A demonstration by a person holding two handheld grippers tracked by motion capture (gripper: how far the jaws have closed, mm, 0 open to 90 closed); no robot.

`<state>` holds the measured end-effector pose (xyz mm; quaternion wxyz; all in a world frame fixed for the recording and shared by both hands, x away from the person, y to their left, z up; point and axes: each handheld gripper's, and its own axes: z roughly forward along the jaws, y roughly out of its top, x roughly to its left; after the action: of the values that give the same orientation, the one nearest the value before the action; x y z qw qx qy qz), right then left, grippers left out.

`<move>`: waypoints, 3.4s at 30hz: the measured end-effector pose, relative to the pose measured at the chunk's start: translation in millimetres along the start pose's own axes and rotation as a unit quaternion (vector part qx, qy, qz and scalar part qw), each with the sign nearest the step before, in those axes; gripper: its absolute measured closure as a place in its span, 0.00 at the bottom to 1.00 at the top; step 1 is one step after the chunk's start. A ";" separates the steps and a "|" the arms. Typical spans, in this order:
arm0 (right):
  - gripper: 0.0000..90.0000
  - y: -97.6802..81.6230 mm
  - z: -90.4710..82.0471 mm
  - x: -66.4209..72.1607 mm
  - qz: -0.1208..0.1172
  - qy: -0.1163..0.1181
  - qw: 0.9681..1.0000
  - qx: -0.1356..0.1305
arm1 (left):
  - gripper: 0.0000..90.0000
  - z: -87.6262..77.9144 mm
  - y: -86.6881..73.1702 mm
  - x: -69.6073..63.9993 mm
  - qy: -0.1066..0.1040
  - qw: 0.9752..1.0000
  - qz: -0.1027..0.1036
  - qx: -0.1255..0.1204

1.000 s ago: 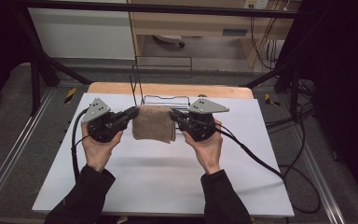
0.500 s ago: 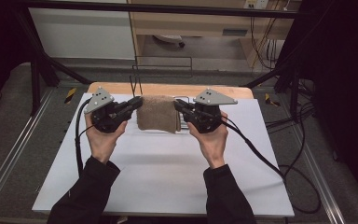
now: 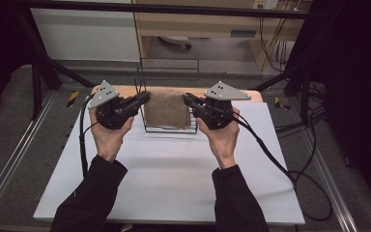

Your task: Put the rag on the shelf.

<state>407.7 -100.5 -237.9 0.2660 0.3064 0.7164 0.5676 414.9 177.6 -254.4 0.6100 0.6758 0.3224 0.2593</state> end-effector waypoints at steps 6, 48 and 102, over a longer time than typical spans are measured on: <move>0.95 9.4 1.8 -2.7 -0.004 -0.003 1.000 -0.010 | 0.96 3.1 10.7 4.8 0.002 1.000 -0.003 -0.008; 0.95 77.6 21.5 -30.4 -0.017 -0.037 0.997 -0.062 | 0.96 28.4 84.1 24.6 0.025 0.998 0.018 -0.049; 0.94 45.0 69.5 -58.8 -0.037 -0.027 0.999 -0.009 | 0.96 57.3 40.3 50.5 0.035 0.999 0.018 -0.014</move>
<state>504.0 -91.3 -206.9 0.3084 0.2923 0.7144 0.5559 495.5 176.0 -223.6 0.6031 0.6633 0.3277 0.2984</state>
